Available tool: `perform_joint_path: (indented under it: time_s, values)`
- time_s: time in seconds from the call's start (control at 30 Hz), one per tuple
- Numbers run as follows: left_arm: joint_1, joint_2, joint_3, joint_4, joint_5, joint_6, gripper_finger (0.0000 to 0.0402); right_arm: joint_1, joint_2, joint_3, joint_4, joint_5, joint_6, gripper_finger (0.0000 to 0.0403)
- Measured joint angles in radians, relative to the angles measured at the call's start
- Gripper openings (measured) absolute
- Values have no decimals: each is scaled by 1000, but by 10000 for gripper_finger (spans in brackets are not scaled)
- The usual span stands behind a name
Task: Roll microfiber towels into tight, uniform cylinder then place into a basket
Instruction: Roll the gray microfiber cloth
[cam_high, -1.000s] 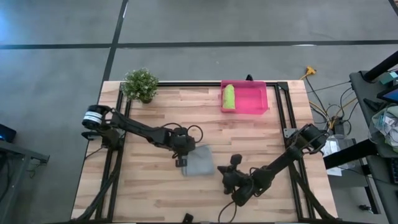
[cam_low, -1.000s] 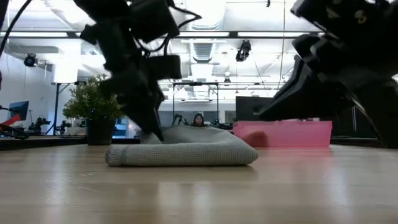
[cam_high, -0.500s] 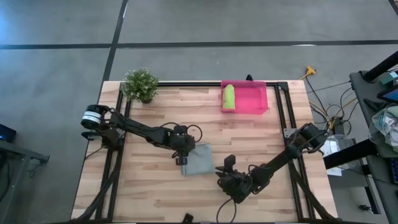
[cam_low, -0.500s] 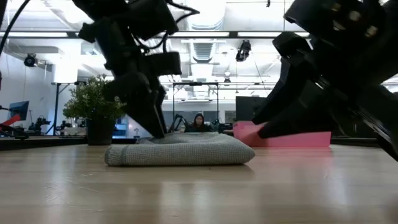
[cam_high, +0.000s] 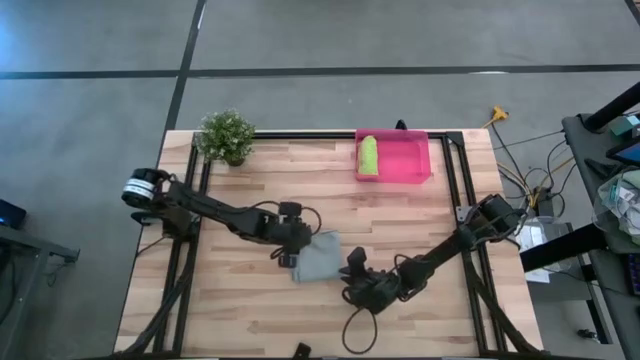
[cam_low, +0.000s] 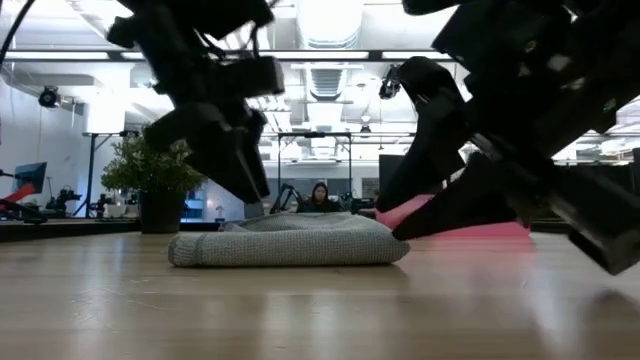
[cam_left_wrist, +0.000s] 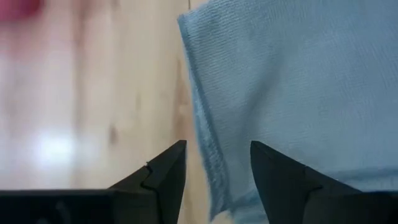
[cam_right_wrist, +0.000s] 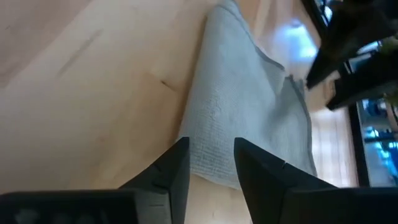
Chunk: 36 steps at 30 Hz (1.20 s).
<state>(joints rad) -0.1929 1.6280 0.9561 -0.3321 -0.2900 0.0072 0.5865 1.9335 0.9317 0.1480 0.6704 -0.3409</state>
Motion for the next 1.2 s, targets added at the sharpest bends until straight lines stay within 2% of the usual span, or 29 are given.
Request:
perform_joint_path:
  time_s: [0.1,0.17,0.4,0.57,0.67,0.9,1.2]
  values:
    - [-48,-31,-15,2,-80,93,162,0,0,2,2,-56,-8,127]
    - [-91,-51,-38,34,-85,157,162,1,0,-2,0,-67,-9,132]
    - [-279,-37,-184,371,-89,342,162,-25,0,-6,14,-61,-34,141]
    - [-347,-15,-227,429,-166,336,162,-59,0,-18,15,-98,6,139]
    - [-354,-1,-228,436,-161,280,162,-75,0,-22,18,-172,10,139]
    - [-352,88,-216,461,-139,234,162,-113,0,-26,39,-208,26,129]
    - [-352,168,-192,493,-171,152,162,-160,0,-36,58,-265,77,108]
